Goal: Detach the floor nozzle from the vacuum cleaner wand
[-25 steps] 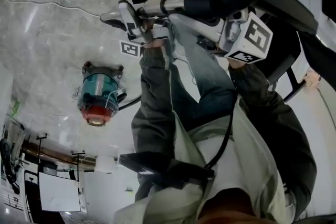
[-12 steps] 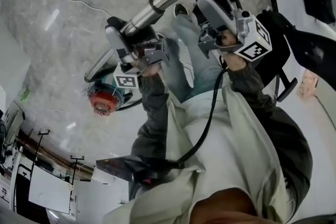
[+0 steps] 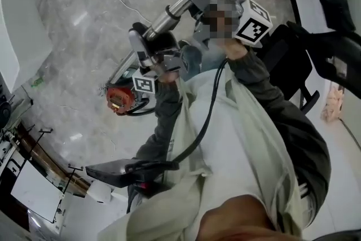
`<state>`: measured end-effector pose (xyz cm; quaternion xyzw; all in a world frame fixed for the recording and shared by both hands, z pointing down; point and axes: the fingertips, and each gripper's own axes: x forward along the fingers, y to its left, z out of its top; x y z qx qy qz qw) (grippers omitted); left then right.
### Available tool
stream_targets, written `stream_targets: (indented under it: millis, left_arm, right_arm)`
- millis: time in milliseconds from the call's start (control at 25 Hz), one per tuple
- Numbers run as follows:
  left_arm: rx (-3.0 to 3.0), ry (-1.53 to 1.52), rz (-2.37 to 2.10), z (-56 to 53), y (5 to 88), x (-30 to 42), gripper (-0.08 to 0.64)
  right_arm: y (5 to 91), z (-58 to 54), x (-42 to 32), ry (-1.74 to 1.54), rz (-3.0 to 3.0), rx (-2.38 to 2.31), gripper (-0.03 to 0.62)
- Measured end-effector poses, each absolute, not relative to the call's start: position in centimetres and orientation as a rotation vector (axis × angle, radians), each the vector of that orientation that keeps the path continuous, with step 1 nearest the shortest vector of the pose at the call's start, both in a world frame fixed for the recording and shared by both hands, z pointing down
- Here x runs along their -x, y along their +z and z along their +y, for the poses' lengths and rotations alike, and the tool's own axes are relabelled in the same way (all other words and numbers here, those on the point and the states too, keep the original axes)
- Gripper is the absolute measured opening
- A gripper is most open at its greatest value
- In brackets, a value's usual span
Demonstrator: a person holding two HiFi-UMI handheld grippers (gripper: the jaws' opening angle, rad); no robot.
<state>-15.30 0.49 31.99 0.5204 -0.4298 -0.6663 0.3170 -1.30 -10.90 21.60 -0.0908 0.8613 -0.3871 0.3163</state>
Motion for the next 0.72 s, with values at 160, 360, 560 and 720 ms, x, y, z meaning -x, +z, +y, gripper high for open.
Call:
stream_targets:
  millis: [160,360,560,720]
  left_arm:
    - [-1.244,-1.811,-1.023,2.0,32.5,16.3,0.142]
    - [-1.129,-1.888,-0.918,1.5,32.2,16.7,0.116]
    - [-1.189,-1.857,-1.013,1.2,30.6,16.6,0.106]
    - [-1.180,-1.822,-1.003,0.9,30.1,17.2,0.097]
  right_arm:
    - [19.9,-7.1,2.2,-0.881,2.437,0.168,0.135]
    - [18.4,-5.1,1.9,-0.783,2.554,0.198,0.133]
    - [20.2,-8.3,-1.0,-1.104,2.223,0.814,0.130]
    - [19.3,-7.5,-0.1,-1.024,2.365,0.548,0.130]
